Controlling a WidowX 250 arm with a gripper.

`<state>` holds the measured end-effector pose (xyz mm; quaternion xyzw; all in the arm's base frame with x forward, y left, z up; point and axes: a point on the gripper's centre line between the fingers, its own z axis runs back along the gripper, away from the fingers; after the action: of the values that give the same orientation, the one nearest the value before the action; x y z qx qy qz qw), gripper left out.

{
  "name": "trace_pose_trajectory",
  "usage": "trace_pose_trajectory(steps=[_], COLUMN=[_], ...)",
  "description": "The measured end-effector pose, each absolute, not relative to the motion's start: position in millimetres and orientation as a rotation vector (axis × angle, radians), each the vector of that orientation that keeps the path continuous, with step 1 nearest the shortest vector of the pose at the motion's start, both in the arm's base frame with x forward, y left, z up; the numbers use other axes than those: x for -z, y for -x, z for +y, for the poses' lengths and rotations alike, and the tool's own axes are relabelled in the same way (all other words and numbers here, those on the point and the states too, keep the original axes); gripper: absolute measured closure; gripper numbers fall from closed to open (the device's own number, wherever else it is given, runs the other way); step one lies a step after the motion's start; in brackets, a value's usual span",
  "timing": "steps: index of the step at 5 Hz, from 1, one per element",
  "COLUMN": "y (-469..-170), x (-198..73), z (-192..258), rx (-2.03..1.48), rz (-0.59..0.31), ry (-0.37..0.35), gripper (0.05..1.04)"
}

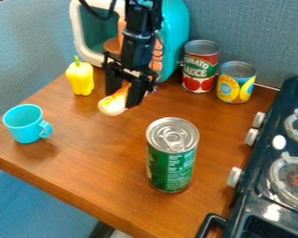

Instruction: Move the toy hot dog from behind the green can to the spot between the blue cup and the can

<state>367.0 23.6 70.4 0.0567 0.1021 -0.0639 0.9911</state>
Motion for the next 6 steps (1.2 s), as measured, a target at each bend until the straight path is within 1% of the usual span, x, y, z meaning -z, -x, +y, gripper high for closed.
trace_pose_trajectory(steps=[1, 2, 3, 4, 5, 6], y=[-362.2, -364.8, -364.9, -362.3, -365.9, -368.2], x=[-59.4, -58.8, -56.3, -48.0, -43.4, -32.5], z=[39.4, 52.4, 59.7, 66.2, 61.0, 66.0], rx=[0.081, 0.032, -0.013, -0.052, -0.074, -0.097], rz=[0.204, 0.179, 0.164, 0.184, 0.181, 0.205], ry=[-0.155, -0.162, -0.132, -0.092, -0.038, -0.028], gripper=[0.393, 0.393, 0.393, 0.393, 0.393, 0.393])
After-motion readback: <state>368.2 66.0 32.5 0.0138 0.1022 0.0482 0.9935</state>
